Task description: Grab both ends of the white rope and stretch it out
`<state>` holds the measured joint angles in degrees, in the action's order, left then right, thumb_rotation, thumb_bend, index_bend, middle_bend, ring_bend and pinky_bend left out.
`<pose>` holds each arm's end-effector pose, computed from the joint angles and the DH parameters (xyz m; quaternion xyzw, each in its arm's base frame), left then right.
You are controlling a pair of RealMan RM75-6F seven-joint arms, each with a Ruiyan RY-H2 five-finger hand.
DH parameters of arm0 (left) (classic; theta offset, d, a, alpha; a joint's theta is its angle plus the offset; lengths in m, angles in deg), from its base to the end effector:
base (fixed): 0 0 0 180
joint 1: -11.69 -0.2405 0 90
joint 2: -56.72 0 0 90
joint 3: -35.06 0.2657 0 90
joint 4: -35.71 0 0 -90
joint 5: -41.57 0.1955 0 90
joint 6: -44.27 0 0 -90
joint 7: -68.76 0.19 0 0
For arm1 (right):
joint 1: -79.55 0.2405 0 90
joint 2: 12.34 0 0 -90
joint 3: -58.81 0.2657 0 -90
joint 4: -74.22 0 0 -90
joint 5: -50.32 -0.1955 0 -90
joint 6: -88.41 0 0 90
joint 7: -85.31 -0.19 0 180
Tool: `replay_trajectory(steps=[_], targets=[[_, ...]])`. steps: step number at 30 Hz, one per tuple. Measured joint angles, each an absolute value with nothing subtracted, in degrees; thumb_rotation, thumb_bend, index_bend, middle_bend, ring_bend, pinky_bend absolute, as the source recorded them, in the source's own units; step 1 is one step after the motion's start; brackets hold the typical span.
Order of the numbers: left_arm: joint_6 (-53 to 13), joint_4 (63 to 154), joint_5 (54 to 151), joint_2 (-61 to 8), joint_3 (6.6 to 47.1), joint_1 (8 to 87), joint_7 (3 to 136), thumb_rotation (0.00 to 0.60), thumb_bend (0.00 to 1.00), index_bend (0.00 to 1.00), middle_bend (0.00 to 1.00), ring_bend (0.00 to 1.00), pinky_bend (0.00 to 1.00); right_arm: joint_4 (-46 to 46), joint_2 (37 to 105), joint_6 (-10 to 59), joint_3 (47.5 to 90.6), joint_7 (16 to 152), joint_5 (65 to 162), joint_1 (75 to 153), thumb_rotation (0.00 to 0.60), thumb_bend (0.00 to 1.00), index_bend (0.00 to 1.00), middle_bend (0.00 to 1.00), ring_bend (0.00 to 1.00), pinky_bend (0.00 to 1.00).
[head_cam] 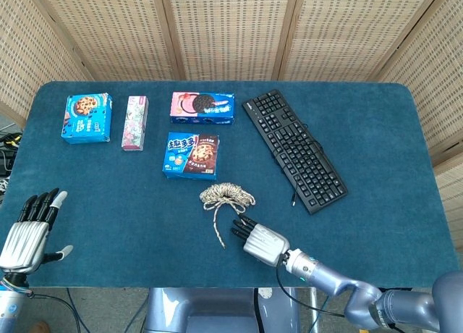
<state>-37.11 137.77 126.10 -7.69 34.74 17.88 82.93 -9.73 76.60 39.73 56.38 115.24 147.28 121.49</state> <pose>-0.2869 0.2205 0.1426 -0.6367 -0.3924 -0.3384 0.5711 -0.1290 -0.2878 -0.0809 0.9190 -0.0646 0.2826 0.2672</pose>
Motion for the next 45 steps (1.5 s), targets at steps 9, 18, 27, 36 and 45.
replay_trajectory(steps=[9,18,27,36,45], targets=[[-36.89,137.73,125.88,-7.76,34.73,18.01,82.92,0.6,0.0,0.0,0.0,0.0,0.0,-9.6,77.04,39.07,56.43,115.41,146.83,121.54,0.6,0.59,0.59,0.11,0.0,0.0],[-36.08,137.41,125.47,-7.97,34.6,18.48,83.01,0.6,0.0,0.0,0.0,0.0,0.0,-9.06,76.51,35.68,56.94,112.8,146.8,120.83,0.6,0.72,0.59,0.12,0.0,0.0],[-33.76,134.59,128.52,-11.14,33.5,22.25,85.28,0.6,0.0,0.0,0.0,0.0,0.0,-7.13,74.47,32.85,57.07,107.73,145.9,119.4,0.6,0.72,0.6,0.12,0.0,0.0],[-28.81,129.63,135.69,-16.33,32.6,29.52,87.86,0.6,0.04,0.18,0.0,0.0,0.0,-4.55,73.15,29.83,57.01,102.93,145.27,117.74,0.6,0.72,0.61,0.12,0.0,0.0],[-22.59,121.6,143.23,-24.91,32.1,39.45,88.0,0.6,0.18,0.39,0.0,0.0,0.0,-2.32,72.83,28.56,56.9,98.52,144.57,116.65,0.6,0.72,0.61,0.12,0.0,0.0]])
